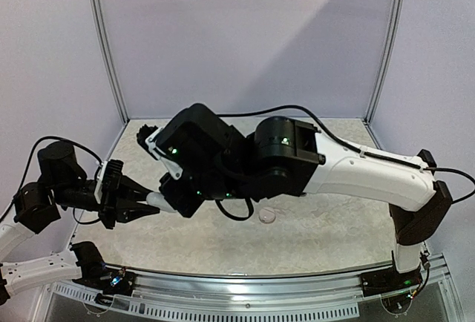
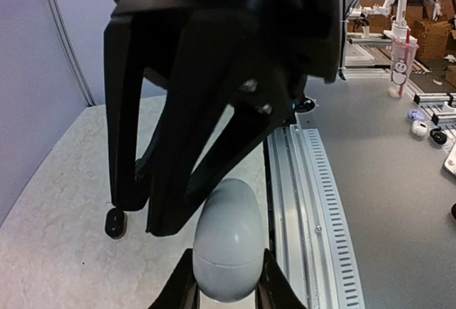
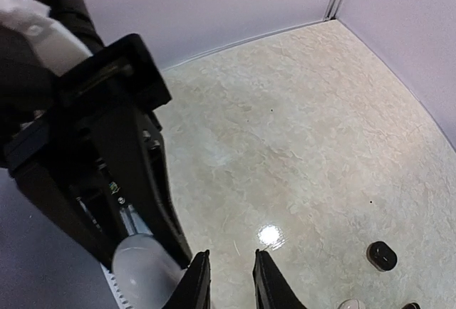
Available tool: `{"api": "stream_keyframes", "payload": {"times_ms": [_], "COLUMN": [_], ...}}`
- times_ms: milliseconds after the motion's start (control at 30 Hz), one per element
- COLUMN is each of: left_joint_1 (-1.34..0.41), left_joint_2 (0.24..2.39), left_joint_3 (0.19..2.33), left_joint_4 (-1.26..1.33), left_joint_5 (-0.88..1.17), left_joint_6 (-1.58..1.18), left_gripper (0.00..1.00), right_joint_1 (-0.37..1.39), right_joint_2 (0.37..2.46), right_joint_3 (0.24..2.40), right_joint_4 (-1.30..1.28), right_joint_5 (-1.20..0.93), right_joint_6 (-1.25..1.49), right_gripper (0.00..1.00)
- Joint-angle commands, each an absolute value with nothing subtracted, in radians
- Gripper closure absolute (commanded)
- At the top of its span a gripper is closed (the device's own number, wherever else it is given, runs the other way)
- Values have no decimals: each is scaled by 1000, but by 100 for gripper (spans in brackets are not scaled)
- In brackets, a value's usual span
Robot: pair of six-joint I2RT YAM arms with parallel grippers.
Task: Insert the wireless bluetooth earbuds into the charging case
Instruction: Close the charging case, then pass from the left arm to the right
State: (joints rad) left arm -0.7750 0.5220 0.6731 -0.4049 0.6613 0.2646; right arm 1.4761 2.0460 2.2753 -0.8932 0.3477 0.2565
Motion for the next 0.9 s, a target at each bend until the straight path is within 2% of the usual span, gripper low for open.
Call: {"api": "stream_keyframes", "payload": {"times_ms": [0,133,267,300,367,400,533,733,800,867], "left_joint_1": [-779,-776,-776,-776,-773,-772,-767,-762,-761,-761], "left_joint_2": [520,520,520,519,517,517,520,526,525,525], "left_joint_3": [672,665,659,657,651,649,634,635,635,634], "left_joint_4": [-376,-357,-357,-356,-348,-342,-295,-258,-247,-238], "left_joint_5": [595,611,620,622,632,644,713,763,781,800], "left_joint_6": [210,188,156,145,117,104,49,12,4,4], "left_gripper": [100,100,100,100,100,100,100,100,100,100], "right_joint_1": [1512,1506,1462,1459,1459,1459,1459,1454,1439,1419], "right_joint_2": [2008,1918,1800,1760,1708,1673,1632,1761,1807,1831], "right_joint_3": [2252,2149,1991,1930,1850,1807,1711,1849,1886,1902], "right_joint_4": [-905,-935,-898,-865,-770,-710,-515,-572,-607,-614], "right_joint_5": [289,454,419,387,304,250,119,62,45,16], "right_joint_6": [199,267,336,337,300,281,201,149,154,178], "right_gripper": [76,70,51,39,5,1,1,5,12,25]}}
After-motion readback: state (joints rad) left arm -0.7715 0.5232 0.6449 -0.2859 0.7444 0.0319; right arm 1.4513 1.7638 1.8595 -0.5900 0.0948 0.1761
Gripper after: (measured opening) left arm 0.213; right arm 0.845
